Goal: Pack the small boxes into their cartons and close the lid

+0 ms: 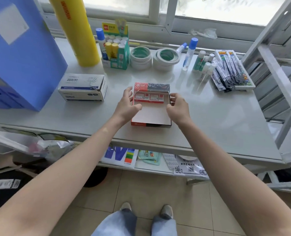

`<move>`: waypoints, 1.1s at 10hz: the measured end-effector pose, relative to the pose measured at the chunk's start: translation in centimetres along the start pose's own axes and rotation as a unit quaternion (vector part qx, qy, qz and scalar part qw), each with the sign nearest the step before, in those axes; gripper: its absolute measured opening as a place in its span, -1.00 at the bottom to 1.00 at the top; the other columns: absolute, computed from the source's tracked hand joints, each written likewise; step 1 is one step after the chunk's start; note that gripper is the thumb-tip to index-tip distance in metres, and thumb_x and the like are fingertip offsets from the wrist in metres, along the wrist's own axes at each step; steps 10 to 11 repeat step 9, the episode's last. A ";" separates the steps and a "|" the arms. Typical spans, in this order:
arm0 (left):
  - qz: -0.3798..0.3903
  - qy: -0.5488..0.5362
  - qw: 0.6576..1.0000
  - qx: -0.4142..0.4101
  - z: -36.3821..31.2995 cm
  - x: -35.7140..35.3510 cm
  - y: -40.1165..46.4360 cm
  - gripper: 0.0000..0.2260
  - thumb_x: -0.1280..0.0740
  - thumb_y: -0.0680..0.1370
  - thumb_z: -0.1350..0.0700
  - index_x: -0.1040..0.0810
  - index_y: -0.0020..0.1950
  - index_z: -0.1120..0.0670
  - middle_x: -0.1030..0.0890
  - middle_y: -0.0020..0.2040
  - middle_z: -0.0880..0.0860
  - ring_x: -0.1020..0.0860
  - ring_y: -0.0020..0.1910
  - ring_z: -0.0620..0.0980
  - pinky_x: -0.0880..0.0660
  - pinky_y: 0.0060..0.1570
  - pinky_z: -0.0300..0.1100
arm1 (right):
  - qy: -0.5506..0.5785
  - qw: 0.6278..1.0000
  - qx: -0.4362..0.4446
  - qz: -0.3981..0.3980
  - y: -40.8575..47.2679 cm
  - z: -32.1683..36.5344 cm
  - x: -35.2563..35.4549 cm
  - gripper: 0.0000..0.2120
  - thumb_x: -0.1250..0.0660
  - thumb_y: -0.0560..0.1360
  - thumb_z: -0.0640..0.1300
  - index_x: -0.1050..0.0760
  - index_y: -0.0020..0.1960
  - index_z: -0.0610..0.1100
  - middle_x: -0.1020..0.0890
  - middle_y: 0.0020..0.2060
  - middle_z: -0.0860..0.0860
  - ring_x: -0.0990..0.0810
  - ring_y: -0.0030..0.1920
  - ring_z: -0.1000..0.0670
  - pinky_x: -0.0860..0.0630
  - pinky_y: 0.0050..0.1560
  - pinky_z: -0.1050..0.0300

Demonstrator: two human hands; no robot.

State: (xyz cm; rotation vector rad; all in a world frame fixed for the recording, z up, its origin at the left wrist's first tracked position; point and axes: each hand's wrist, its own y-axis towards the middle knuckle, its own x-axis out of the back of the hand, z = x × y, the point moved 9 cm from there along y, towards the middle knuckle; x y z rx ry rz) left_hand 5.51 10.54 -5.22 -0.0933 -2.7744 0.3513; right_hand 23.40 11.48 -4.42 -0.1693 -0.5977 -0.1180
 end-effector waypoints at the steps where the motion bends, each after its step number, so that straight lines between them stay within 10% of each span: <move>1: 0.012 -0.007 1.000 -0.003 0.8 1.0 0.2 -0.33 -0.23 0.49 0.33 0.00 0.52 0.10 -0.27 0.49 0.08 -0.32 0.25 -0.13 -0.22 0.21 -0.25 | -0.007 1.000 -0.005 -0.003 0.3 0.5 -1.4 -0.66 -0.13 0.51 -0.33 -0.41 0.27 -0.26 -0.59 0.19 -0.19 -0.56 0.17 -0.15 -0.44 0.21 0.06; 6: 0.096 0.003 0.995 -0.007 2.4 2.3 1.5 -0.26 -0.26 0.35 0.18 -0.06 0.50 0.02 -0.38 0.34 -0.06 -0.35 0.38 -0.02 -0.25 0.43 -0.02 | -0.037 0.999 -0.017 -0.008 -0.4 1.5 -3.5 -0.70 -0.18 0.58 -0.10 -0.46 0.25 -0.18 -0.59 0.20 -0.12 -0.55 0.21 -0.13 -0.44 0.20 0.06; 11: 0.069 0.034 0.994 -0.075 0.2 3.7 0.1 -0.33 -0.23 0.49 0.29 -0.03 0.53 0.03 -0.18 0.54 0.02 -0.19 0.46 -0.11 -0.13 0.25 -0.27 | -0.073 0.996 0.036 -0.041 -3.2 3.3 -1.8 -0.58 -0.20 0.53 -0.23 -0.34 0.39 -0.21 -0.48 0.34 -0.12 -0.42 0.34 -0.10 -0.30 0.30 0.15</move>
